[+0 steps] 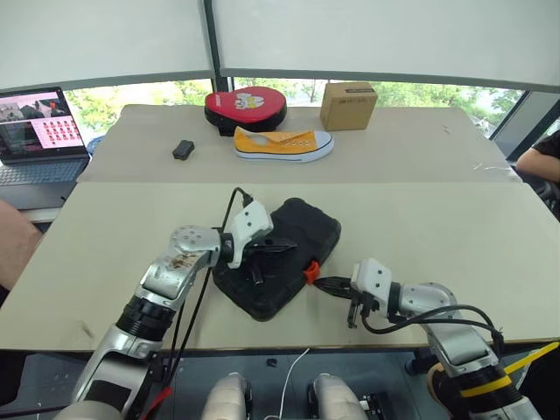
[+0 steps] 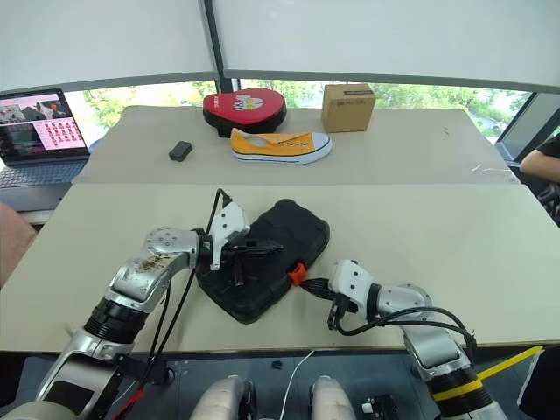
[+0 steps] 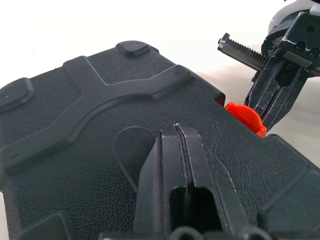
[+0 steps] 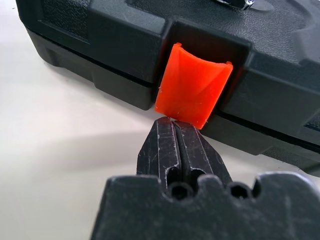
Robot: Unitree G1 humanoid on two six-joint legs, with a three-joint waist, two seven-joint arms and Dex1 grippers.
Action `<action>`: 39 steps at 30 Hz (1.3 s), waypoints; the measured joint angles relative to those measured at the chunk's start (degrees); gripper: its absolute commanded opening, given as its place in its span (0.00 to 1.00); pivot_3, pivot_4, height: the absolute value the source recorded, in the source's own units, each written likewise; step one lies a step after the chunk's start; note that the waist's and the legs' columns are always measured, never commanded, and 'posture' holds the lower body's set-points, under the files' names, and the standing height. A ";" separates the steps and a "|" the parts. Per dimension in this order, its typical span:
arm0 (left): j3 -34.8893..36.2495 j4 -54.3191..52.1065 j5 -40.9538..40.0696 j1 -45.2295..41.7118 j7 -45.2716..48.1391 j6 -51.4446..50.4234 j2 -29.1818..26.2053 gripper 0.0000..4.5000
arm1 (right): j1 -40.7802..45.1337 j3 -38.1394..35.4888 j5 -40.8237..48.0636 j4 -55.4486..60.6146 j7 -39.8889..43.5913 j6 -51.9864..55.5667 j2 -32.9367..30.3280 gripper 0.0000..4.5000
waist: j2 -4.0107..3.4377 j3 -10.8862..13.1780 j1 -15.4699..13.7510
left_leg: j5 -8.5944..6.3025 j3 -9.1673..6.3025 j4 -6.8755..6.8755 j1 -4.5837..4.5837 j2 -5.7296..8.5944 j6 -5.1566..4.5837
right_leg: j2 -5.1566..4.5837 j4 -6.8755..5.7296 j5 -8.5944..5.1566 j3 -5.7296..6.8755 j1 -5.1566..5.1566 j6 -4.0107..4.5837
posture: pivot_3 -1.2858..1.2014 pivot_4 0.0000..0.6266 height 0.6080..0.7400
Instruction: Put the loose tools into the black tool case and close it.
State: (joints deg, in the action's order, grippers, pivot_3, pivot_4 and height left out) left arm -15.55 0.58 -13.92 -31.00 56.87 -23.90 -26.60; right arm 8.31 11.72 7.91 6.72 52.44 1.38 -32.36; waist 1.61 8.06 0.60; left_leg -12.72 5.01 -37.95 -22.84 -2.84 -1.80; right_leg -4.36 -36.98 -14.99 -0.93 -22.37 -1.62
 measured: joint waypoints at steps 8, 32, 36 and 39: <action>0.45 0.20 0.48 0.09 -0.22 0.00 0.21 0.00 | 1.97 0.54 0.23 0.20 0.78 3.76 -0.16 0.01 | -0.02 -0.01 0.18 | 0.00 -0.02 0.01 0.01 0.00 0.00 | 0.00 -0.03 0.00 0.00 0.00 0.02 | 0.52 0.24 1.00; 0.47 1.64 1.88 -0.46 0.10 0.00 0.50 0.00 | 5.13 0.03 1.58 0.91 2.54 7.00 0.59 0.01 | -0.11 -0.24 0.40 | 0.00 -0.03 0.09 0.17 -0.03 0.00 | 0.02 0.01 -0.04 -0.04 0.07 0.08 | 0.52 0.24 1.00; 0.49 1.74 2.36 -0.33 0.12 -0.01 0.50 0.00 | 5.82 0.72 1.12 0.18 2.56 7.24 1.35 0.01 | -0.11 -0.28 0.56 | 0.00 -0.02 0.13 0.24 -0.04 0.00 | 0.06 0.01 -0.06 -0.08 0.08 0.12 | 0.52 0.24 1.00; 0.49 1.90 2.47 -0.17 0.16 -0.02 0.48 0.00 | 6.26 0.96 1.00 -0.05 2.63 7.36 1.38 0.01 | -0.11 -0.28 0.59 | 0.00 -0.03 0.16 0.27 -0.05 0.00 | 0.06 0.00 -0.07 -0.08 0.09 0.14 | 0.52 0.24 1.00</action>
State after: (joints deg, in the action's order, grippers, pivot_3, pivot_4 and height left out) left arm -15.06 2.48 -11.45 -31.18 57.03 -23.92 -26.12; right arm 14.57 12.67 8.91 6.67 55.07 8.74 -30.99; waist 1.50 7.78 1.19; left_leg -12.72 4.99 -37.80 -22.57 -2.90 -1.80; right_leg -4.30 -36.98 -15.06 -1.02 -22.28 -1.48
